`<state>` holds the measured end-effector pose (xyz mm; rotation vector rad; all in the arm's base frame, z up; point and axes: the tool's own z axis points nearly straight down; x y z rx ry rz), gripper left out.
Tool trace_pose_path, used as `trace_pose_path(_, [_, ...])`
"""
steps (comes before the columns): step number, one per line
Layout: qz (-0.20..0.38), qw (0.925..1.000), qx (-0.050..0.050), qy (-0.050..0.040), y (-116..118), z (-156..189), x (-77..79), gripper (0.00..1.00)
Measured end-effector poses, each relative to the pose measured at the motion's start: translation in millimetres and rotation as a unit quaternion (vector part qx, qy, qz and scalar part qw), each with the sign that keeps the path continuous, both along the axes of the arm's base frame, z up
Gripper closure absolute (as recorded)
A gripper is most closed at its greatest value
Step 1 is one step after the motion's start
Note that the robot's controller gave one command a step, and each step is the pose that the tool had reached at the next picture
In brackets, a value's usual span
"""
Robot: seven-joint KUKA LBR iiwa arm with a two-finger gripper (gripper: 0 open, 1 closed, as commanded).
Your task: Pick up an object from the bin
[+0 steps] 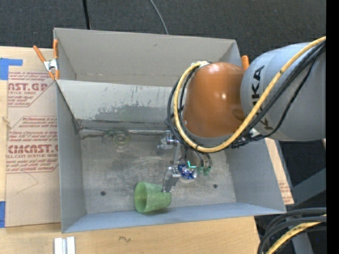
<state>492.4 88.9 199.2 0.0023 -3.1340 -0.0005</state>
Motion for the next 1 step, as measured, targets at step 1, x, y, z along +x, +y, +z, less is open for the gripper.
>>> trace_pose_path(1, [0.265, 0.9643, 0.001, -0.0072, 26.6, -108.7, -9.6, 0.00])
